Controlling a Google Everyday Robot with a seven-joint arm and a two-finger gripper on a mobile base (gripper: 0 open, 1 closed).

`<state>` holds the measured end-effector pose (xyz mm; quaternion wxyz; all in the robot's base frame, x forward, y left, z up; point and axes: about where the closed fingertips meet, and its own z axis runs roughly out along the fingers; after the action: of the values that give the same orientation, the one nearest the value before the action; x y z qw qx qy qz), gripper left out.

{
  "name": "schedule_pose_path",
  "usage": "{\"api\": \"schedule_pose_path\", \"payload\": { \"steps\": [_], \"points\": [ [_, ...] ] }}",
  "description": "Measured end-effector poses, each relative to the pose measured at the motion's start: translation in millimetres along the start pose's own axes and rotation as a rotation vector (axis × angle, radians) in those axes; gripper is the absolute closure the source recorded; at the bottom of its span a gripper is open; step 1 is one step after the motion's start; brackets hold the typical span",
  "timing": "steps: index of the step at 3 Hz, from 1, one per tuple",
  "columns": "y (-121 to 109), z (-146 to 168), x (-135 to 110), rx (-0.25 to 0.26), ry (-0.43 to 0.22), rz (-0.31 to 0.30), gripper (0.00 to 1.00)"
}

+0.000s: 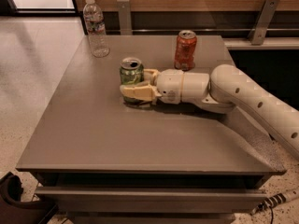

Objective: Place green can upright

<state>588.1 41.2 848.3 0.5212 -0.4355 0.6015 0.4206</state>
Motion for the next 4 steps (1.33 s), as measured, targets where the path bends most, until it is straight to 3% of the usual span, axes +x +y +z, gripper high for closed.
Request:
{"api": "schedule_pose_path", "payload": {
  "steps": [1,2,4],
  "points": [
    [0.2,-0.2,-2.5,0.0,0.0,0.0,0.85],
    [0.3,-0.1,-2.9,0.0,0.0,0.0,0.55],
    [0.4,-0.1,-3.4,-0.001,0.0,0.0,0.08]
  ]
}}
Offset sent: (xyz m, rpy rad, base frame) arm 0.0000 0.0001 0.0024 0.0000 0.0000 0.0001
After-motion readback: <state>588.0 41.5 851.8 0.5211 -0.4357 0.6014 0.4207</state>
